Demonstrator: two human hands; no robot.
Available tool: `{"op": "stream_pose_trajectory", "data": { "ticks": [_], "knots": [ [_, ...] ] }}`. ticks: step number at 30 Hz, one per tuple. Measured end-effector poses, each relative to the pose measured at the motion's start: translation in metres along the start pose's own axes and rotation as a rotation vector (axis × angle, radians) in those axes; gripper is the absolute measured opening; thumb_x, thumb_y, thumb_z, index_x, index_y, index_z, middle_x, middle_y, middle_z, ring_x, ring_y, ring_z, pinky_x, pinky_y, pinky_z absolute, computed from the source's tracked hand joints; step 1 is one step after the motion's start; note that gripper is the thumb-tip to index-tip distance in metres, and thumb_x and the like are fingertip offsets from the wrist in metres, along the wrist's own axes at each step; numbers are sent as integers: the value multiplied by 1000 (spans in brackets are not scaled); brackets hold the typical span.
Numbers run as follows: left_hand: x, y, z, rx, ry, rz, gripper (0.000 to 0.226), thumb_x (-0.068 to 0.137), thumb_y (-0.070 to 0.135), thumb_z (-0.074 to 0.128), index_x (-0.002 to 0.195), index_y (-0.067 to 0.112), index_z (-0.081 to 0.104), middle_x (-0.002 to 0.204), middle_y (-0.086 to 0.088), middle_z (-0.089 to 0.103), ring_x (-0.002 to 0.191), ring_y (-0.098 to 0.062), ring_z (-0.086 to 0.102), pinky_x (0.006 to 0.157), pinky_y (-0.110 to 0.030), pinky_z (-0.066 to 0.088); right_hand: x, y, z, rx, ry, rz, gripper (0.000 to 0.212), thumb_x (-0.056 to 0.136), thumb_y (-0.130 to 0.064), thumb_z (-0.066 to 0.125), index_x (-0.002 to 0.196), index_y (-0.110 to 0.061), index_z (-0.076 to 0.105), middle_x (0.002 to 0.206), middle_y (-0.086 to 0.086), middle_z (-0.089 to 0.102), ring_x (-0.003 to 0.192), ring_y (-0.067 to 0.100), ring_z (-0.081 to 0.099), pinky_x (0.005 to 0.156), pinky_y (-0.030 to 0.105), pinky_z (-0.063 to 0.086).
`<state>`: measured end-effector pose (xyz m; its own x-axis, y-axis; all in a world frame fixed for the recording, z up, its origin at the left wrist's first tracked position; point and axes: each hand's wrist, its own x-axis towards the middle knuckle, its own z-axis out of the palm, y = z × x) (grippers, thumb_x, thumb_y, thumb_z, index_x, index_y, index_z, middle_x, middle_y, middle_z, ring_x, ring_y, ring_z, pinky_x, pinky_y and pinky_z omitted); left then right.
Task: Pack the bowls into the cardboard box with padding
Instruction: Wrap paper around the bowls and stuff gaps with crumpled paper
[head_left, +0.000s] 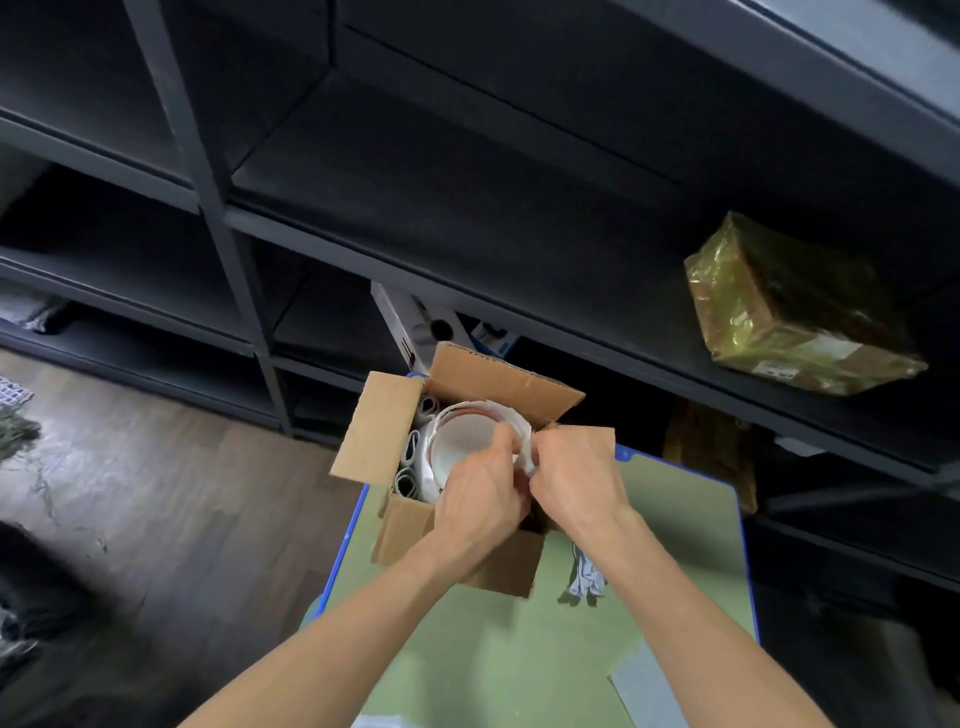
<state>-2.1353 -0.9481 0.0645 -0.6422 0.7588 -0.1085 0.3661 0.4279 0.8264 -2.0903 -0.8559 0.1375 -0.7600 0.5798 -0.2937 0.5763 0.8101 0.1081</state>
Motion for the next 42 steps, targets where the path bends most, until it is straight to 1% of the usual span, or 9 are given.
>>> {"op": "stream_pose_trajectory", "data": {
  "ticks": [5, 10, 16, 21, 25, 29, 32, 35, 42],
  "knots": [
    [0, -4, 3, 6, 5, 42, 33, 80, 15, 52, 108, 21, 34, 68, -6, 60, 65, -38, 55, 56, -46, 46, 4, 3, 3, 3, -18, -1, 9, 86, -14, 58, 78, -16, 55, 80, 3, 60, 86, 27, 62, 61, 33, 39],
    [-1, -1, -1, 32, 30, 65, 57, 84, 9, 50, 130, 33, 29, 67, -3, 52, 61, -32, 53, 51, -38, 36, 1, 16, -4, 61, -6, 1, 18, 83, -15, 54, 83, -14, 72, 81, 5, 63, 74, 27, 52, 61, 32, 41],
    [6, -8, 3, 99, -91, 74, 20, 88, 15, 49, 103, 21, 61, 90, -6, 55, 79, -35, 61, 66, -43, 52, -9, 13, 2, -133, -53, -126, 23, 95, -22, 49, 104, -17, 70, 109, 7, 53, 98, 32, 57, 64, 35, 36],
    [4, -9, 4, 92, -65, 74, 22, 85, 9, 53, 103, 14, 64, 93, -7, 57, 81, -33, 59, 68, -47, 52, -7, 12, -2, -279, -134, -157, 24, 93, -28, 54, 111, -21, 67, 119, 1, 49, 99, 29, 60, 61, 35, 32],
    [0, -6, 1, 100, -53, 98, 21, 84, 4, 49, 99, 11, 61, 87, -6, 52, 77, -36, 57, 66, -48, 48, 1, 6, -11, -378, -206, -235, 18, 93, -24, 55, 105, -17, 67, 100, -1, 38, 91, 22, 52, 60, 35, 32],
    [3, -5, -1, 95, -60, 84, 34, 82, 2, 48, 111, 13, 62, 85, -2, 46, 79, -36, 57, 66, -43, 45, 8, 7, -4, -403, -231, -320, 21, 92, -25, 55, 109, -17, 64, 107, -1, 44, 103, 21, 51, 50, 31, 13],
    [3, -4, -2, 79, -71, 70, 45, 82, 0, 44, 122, 15, 62, 91, -7, 51, 84, -37, 57, 72, -44, 47, 11, 16, 5, -346, -175, -371, 24, 91, -32, 54, 107, -19, 66, 110, -1, 55, 107, 23, 52, 61, 30, 27],
    [3, -6, 0, 73, -66, 58, 30, 90, 8, 45, 114, 15, 63, 97, -8, 56, 86, -35, 59, 73, -43, 46, 5, 27, 2, -214, -97, -368, 26, 86, -42, 55, 102, -25, 68, 103, -4, 62, 104, 22, 55, 75, 35, 48],
    [3, -6, 0, 20, -76, 40, 30, 95, 19, 45, 116, 22, 65, 104, -6, 60, 92, -30, 62, 79, -46, 52, 1, 42, 11, -6, -1, -330, 9, 86, -33, 58, 90, -26, 62, 95, -8, 59, 97, 15, 54, 63, 33, 42]
  ]
}}
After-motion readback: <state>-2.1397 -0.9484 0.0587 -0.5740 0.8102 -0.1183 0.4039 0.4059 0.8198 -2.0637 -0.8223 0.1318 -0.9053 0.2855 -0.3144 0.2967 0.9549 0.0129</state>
